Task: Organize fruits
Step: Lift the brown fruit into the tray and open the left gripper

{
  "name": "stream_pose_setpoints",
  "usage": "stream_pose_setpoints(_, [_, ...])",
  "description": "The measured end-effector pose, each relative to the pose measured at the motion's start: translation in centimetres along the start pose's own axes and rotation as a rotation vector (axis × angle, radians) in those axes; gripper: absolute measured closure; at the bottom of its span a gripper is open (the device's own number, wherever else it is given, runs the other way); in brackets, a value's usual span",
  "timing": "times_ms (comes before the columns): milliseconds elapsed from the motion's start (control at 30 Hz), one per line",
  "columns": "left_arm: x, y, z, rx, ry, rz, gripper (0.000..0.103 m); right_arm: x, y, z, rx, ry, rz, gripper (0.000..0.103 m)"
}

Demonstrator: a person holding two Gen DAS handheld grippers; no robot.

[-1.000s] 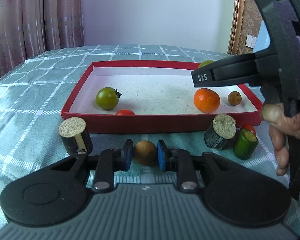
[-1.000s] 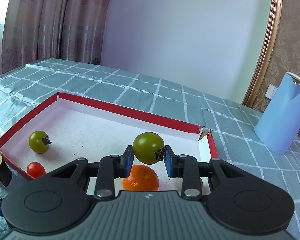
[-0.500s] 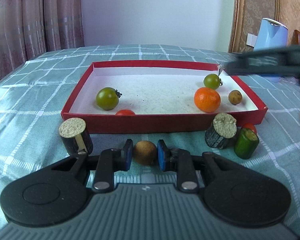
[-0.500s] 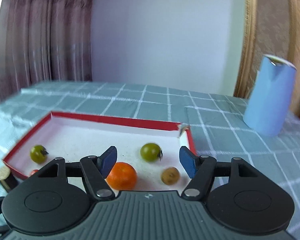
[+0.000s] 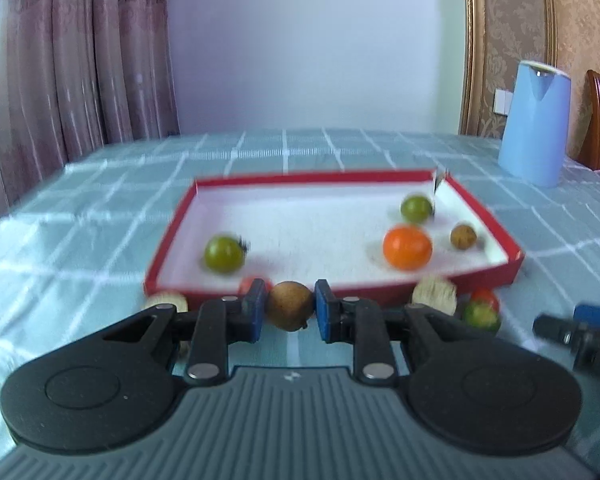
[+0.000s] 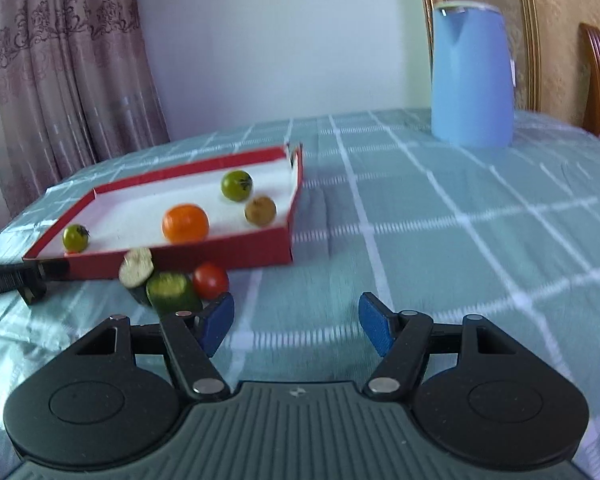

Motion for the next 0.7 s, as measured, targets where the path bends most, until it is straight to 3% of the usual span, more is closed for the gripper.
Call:
stream_pose_setpoints(300, [4.0,-4.3,-1.1,0.036,-0.051,-0.029,0.08,-0.1,0.0,-1.3,0.09,-0.03,-0.008,0.035])
stream_pose_setpoints(700, [8.0,-2.5,-1.0,0.037,-0.092,0.048,0.079,0.1,0.1,-2.2,0.151,-0.058,-0.007,0.034])
Point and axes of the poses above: each gripper's, at about its wrist camera, not at the fingertips, and x roughly the way its jaws point, z to its left, y to its underside, the point moved 2 cm from there along x, roughly the way its jaws point, and after that the axes turned 14 degrees about -z, right-handed, at the moved point
